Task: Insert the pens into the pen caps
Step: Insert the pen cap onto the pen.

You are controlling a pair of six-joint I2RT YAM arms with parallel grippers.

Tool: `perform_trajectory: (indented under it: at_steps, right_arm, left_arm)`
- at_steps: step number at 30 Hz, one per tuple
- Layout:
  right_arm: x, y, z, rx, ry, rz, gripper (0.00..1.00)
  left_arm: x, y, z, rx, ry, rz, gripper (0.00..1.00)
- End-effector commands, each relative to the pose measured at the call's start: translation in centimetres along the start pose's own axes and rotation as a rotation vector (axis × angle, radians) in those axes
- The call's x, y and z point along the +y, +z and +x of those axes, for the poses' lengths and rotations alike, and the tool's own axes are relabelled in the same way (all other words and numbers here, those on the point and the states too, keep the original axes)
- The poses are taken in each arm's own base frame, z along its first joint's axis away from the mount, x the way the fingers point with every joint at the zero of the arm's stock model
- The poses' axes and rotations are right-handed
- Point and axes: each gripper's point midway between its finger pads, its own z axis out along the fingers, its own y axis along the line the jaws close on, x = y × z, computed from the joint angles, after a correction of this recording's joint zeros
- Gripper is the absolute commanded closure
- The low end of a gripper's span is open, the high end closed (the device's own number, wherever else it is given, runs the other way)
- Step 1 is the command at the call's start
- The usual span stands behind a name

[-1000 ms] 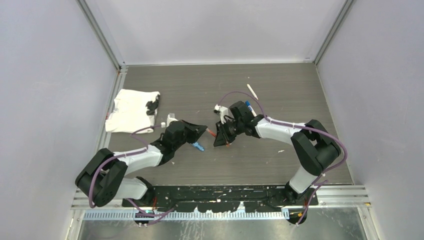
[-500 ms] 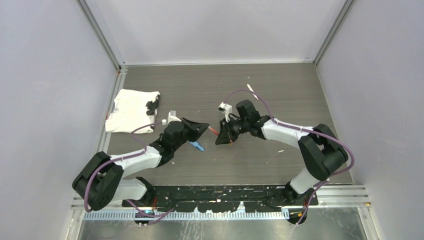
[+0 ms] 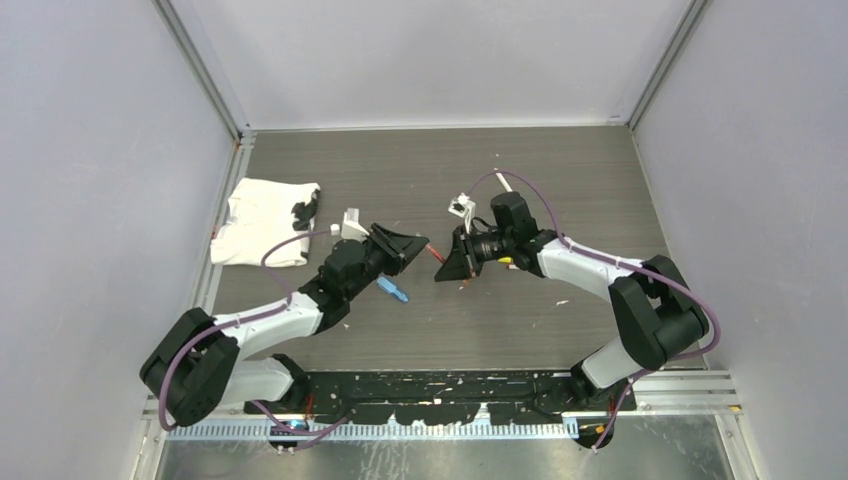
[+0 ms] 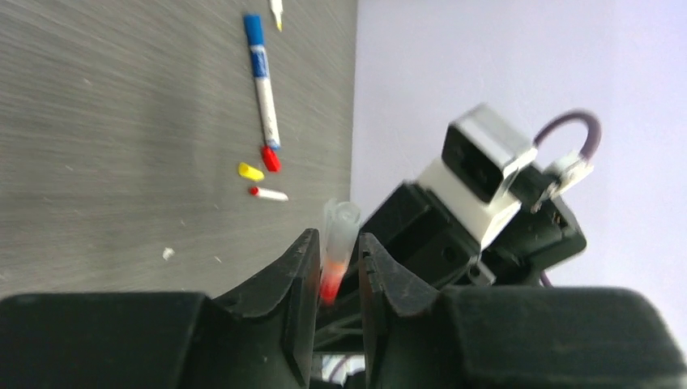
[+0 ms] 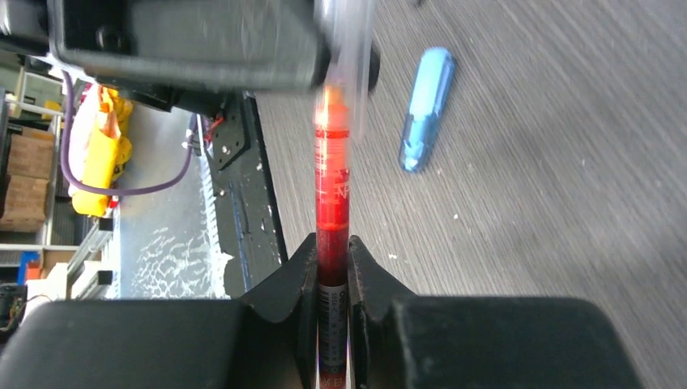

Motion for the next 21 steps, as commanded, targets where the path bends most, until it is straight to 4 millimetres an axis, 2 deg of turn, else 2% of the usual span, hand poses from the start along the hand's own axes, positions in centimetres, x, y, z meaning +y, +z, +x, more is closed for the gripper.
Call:
perform_trajectory:
  at_steps: [1,9,12,15,18,21]
  right_arm:
    - [3.3,-1.1,-4.5,-0.126,-0.175,-0.101,0.99]
    - [5.2,-2.8,-6.0,-0.187,-0.189,-0.157,0.99]
    - [5.8,-3.5,-6.1,-0.193,-0.205,-0.179,0.99]
    - [6.6,-4.3,-6.5,-0.205,-0.231,-0.201,0.99]
    - [7.8,-5.5,-7.1,-0.225,-0.272,-0.221,0.99]
    - [8.9,-6.5,-7.5,-0.237,-0.293,-0.246,0.99]
  left_arm:
    - [-4.4,-1.5,2.4,0.12,0.056,0.133,0.71]
    - [-5.7,-3.4,2.1,0.114,0.133,0.175,0.49]
    - [-6.8,-4.6,1.7,0.098,0.18,0.227,0.4]
    - [-8.1,-6.2,1.3,0.079,0.268,0.299,0.31]
    - [-10.2,-8.5,1.4,0.065,0.428,0.428,0.2]
    - [-12.0,-10.3,0.9,0.012,0.53,0.532,0.04]
